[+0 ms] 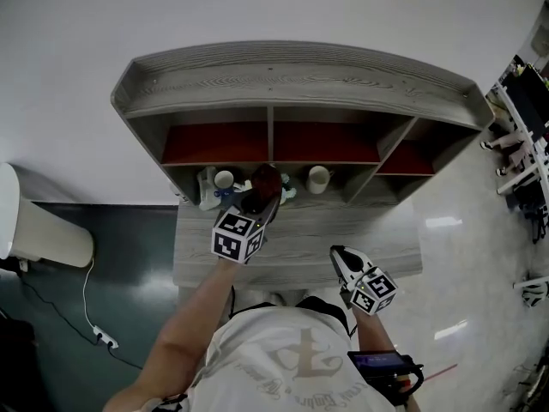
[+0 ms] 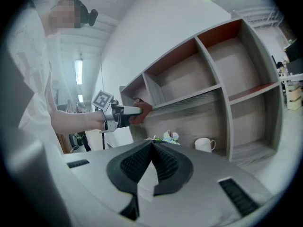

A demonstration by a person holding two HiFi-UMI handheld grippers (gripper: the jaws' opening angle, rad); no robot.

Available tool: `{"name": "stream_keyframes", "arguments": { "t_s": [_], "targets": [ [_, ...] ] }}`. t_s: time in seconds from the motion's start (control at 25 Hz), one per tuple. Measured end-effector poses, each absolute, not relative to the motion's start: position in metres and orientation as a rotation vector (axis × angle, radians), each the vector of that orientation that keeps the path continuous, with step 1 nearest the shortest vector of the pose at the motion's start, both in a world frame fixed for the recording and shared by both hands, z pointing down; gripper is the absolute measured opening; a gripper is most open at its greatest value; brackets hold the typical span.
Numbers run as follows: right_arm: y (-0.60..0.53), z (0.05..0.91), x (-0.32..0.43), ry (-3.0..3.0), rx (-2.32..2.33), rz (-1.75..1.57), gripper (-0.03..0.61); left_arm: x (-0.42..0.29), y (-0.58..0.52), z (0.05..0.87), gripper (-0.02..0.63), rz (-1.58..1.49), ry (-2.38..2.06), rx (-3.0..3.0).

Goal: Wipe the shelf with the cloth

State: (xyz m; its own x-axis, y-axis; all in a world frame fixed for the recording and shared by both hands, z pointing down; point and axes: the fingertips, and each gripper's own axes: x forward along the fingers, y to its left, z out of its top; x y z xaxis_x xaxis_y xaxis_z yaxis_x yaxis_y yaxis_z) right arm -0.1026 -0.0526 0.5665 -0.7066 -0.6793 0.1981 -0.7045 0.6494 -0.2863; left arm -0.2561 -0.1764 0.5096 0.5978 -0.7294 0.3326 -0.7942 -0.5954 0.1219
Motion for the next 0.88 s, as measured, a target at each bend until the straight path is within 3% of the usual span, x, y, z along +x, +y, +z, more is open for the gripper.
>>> {"name": "stream_keyframes", "arguments": {
  "t_s": [0.44, 0.88],
  "targets": [
    [-0.061, 0.57, -0.073, -2.82, 1.187, 0.524, 0.005, -0.21, -0.178, 0.483, 0.101, 0.359, -1.237, 2.667],
    [-0.085, 0.568, -0.018, -2.857, 1.094, 0.525, 0.005, -0.184, -0.232, 0.461, 0.101, 0.4, -1.501, 2.576]
  ]
}}
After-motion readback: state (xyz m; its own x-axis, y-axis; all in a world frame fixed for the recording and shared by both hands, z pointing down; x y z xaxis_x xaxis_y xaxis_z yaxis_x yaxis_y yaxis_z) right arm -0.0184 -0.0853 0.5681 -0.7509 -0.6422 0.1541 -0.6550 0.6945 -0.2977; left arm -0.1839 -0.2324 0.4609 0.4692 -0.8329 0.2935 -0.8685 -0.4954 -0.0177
